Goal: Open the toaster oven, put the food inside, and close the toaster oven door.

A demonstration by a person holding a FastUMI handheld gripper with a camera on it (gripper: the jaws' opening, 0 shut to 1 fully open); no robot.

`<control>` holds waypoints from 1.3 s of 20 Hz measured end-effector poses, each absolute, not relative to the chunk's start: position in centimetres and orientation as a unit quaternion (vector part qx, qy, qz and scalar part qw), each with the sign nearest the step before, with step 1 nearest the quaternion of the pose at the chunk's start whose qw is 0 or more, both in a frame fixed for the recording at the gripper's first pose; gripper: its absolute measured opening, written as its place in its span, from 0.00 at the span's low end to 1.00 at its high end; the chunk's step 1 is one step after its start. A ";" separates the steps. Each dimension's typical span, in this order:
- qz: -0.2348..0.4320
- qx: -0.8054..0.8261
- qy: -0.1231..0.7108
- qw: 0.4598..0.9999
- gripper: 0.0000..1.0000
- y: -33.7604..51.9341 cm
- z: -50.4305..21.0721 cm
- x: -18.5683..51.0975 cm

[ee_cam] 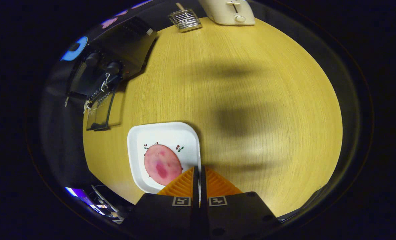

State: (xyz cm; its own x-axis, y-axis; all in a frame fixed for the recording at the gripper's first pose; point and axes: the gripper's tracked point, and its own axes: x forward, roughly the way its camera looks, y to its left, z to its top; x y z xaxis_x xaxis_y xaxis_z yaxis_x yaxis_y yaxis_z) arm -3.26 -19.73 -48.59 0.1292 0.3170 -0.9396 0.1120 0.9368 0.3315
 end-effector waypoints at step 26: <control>-0.067 0.541 0.451 0.707 0.05 0.1 -34.8 -6.0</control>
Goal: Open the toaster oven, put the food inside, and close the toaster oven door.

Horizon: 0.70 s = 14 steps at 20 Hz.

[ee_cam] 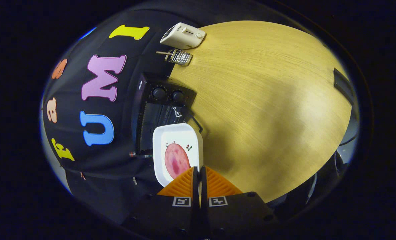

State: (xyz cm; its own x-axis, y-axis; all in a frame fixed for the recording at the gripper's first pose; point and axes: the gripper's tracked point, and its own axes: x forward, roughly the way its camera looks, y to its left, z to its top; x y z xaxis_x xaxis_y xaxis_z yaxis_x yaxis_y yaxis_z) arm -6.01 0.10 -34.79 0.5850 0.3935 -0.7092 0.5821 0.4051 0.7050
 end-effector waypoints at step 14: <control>-0.216 0.600 0.357 0.683 0.05 10.4 -39.5 6.8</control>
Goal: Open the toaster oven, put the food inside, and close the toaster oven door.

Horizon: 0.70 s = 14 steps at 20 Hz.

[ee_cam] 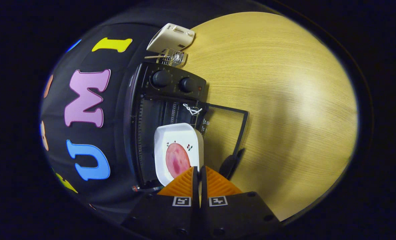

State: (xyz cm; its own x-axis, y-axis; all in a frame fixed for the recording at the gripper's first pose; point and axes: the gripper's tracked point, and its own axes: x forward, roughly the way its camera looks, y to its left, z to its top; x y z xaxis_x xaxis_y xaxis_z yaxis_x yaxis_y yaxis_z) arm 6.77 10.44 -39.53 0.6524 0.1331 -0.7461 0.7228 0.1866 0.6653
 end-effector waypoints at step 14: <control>-0.307 0.632 0.297 0.647 0.05 12.1 -43.1 15.6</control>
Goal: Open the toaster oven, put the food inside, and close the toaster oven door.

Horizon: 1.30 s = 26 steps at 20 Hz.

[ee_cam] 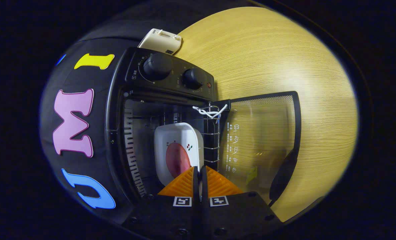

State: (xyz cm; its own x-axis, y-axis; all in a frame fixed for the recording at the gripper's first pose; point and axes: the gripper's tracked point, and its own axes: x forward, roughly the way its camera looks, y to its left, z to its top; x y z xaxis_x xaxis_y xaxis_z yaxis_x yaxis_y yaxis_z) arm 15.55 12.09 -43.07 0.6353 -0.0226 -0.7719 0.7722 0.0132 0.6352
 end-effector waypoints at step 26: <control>-0.006 0.194 0.396 0.898 0.99 11.8 -35.2 3.3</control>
State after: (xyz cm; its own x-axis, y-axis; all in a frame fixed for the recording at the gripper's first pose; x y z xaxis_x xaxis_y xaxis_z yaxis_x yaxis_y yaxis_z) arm 3.33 11.78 -35.21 0.6870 0.1421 -0.7126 0.1643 0.9249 0.3428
